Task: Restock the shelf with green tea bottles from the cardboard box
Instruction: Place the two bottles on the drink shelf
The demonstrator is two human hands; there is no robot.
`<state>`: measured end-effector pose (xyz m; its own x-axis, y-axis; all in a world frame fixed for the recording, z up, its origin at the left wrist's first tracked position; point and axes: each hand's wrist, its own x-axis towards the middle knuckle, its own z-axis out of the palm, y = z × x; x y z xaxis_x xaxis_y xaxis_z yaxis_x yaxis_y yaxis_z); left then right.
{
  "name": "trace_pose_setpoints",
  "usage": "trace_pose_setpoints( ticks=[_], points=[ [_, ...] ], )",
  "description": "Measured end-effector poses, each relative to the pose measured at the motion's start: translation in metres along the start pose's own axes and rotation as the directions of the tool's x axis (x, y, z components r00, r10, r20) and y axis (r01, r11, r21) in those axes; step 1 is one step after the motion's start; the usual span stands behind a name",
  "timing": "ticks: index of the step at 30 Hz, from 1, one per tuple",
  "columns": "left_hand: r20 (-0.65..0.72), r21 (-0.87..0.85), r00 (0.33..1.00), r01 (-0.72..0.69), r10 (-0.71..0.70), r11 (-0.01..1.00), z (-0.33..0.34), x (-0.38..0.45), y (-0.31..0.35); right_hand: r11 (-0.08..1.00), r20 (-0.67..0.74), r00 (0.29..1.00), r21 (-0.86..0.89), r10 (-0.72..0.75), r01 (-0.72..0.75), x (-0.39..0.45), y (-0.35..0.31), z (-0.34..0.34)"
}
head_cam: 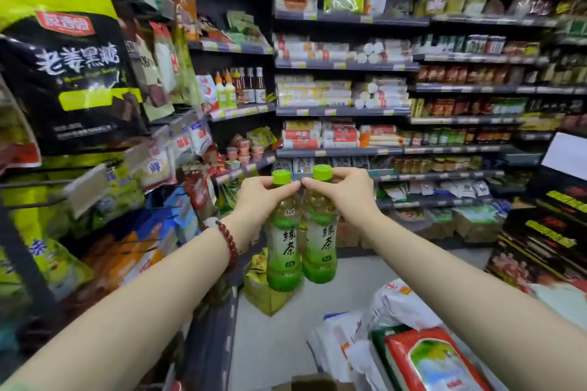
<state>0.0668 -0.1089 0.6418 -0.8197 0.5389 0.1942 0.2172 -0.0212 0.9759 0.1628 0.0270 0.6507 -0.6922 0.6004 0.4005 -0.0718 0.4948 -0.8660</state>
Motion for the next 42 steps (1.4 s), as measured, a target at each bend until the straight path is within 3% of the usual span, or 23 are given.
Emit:
trace_pose_setpoints(
  ticks=[7,17,27,36,42],
  points=[
    [-0.218,0.049,0.976,0.007,0.004,0.999,-0.059,-0.063,0.023,0.997,0.144,0.987,0.015,-0.073,0.072,-0.033,-0.054,0.038],
    [-0.391,0.129,0.92,0.029,0.024,0.991,-0.177,-0.148,0.065,0.986,0.286,0.945,0.092,-0.162,0.141,-0.079,-0.143,0.127],
    [-0.283,0.052,0.959,-0.001,0.016,0.999,-0.314,-0.213,0.094,0.963,0.308,0.922,0.203,-0.233,0.176,-0.149,-0.231,0.219],
    [-0.231,-0.032,0.972,0.032,-0.038,0.999,-0.422,-0.255,0.097,0.969,0.262,0.934,0.118,-0.242,0.218,-0.202,-0.285,0.309],
    [-0.318,0.009,0.948,0.002,0.001,1.0,-0.489,-0.266,0.092,0.953,0.306,0.904,0.144,-0.299,0.266,-0.213,-0.319,0.37]
  ],
)
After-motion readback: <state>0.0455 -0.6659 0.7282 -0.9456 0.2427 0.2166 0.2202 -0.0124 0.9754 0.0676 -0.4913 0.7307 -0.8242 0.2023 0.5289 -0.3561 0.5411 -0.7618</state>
